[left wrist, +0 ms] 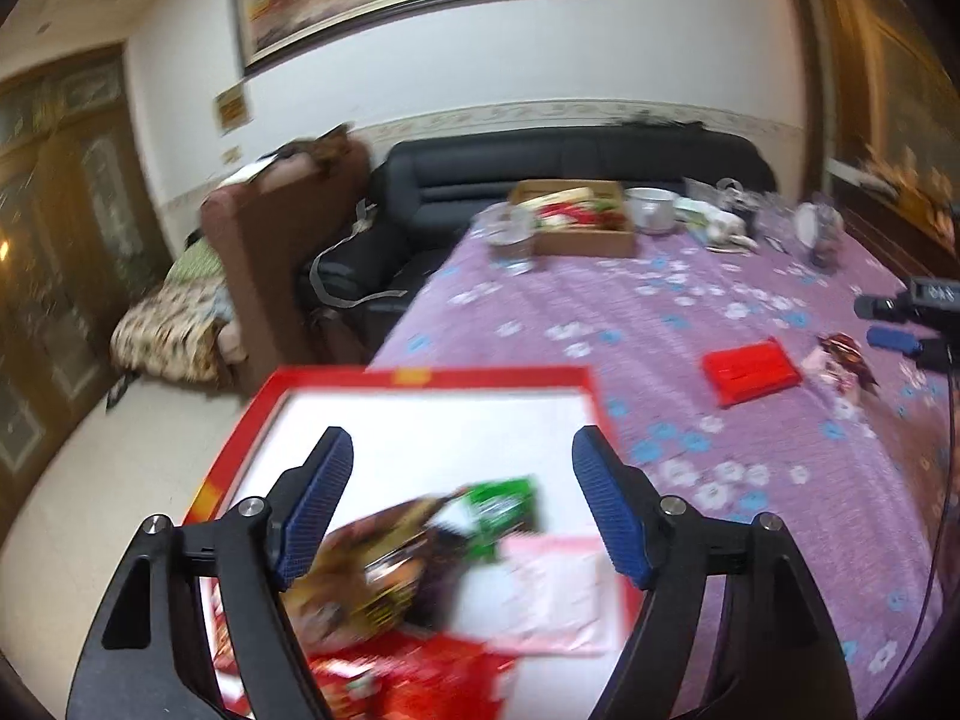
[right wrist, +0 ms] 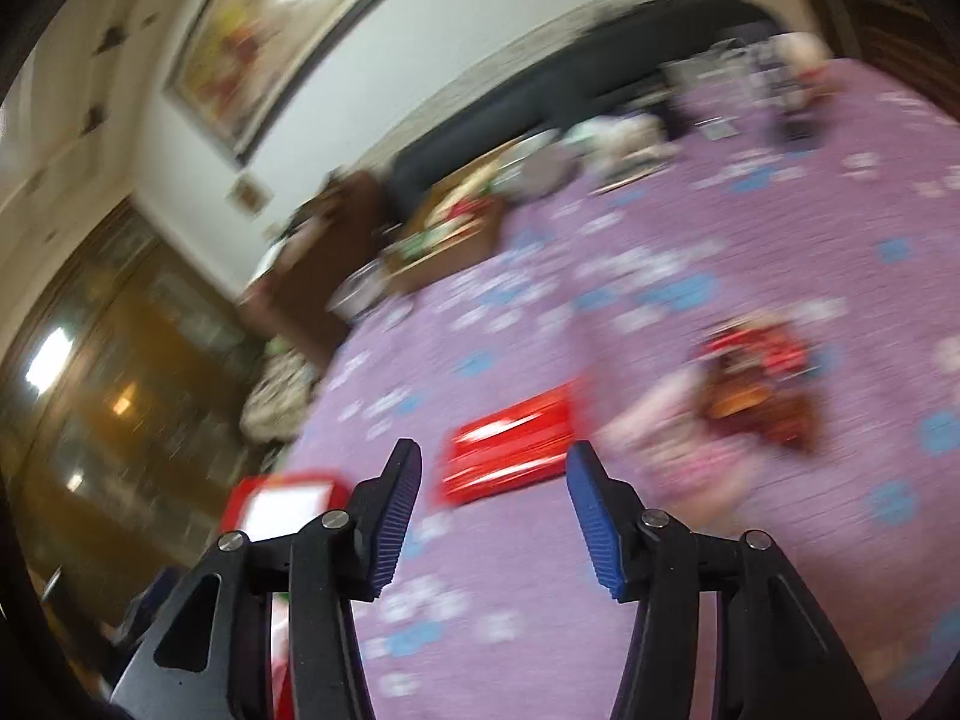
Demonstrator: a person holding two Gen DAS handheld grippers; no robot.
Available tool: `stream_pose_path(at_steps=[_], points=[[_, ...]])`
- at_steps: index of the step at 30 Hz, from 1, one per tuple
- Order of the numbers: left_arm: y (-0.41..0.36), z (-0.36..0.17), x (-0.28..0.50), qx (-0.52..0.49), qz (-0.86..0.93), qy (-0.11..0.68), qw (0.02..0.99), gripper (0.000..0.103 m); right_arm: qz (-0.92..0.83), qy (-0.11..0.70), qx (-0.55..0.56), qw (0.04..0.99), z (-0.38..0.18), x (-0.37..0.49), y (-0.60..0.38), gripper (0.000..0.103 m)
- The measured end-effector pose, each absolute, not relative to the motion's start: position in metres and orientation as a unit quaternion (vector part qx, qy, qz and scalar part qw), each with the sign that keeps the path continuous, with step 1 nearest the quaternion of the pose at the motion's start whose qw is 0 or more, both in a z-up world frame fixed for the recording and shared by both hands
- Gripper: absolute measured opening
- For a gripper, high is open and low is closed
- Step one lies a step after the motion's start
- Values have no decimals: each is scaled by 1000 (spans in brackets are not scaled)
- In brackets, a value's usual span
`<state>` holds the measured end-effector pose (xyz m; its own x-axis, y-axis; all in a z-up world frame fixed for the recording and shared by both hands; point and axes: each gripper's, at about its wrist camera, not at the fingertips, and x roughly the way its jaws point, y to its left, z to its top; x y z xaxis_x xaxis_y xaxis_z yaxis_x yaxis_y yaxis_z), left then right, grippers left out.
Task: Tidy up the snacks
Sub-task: 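Move both open tools back to the table toward the red bar and brown chocolate packet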
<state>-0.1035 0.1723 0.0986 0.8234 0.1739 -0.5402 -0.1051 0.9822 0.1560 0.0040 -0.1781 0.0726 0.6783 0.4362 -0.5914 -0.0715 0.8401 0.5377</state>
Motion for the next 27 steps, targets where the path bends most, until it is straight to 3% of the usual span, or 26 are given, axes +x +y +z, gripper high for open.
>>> stream_pose_path(at_steps=[11,17,21,24,26,27], points=[[74,114,-50,214,-28,251,944,83,75,430,313,844,25,46,-246,57],[44,90,-6,264,-80,286,918,83,72,435,263,858,17,51,-235,68],[32,81,11,274,-123,290,909,83,69,447,181,873,20,50,-213,69],[21,75,19,302,-159,288,895,83,79,451,157,875,20,50,-208,69],[15,70,26,324,-180,291,882,83,82,453,152,875,20,49,-210,65],[12,68,30,333,-190,293,876,83,81,453,143,876,20,49,-210,56]])
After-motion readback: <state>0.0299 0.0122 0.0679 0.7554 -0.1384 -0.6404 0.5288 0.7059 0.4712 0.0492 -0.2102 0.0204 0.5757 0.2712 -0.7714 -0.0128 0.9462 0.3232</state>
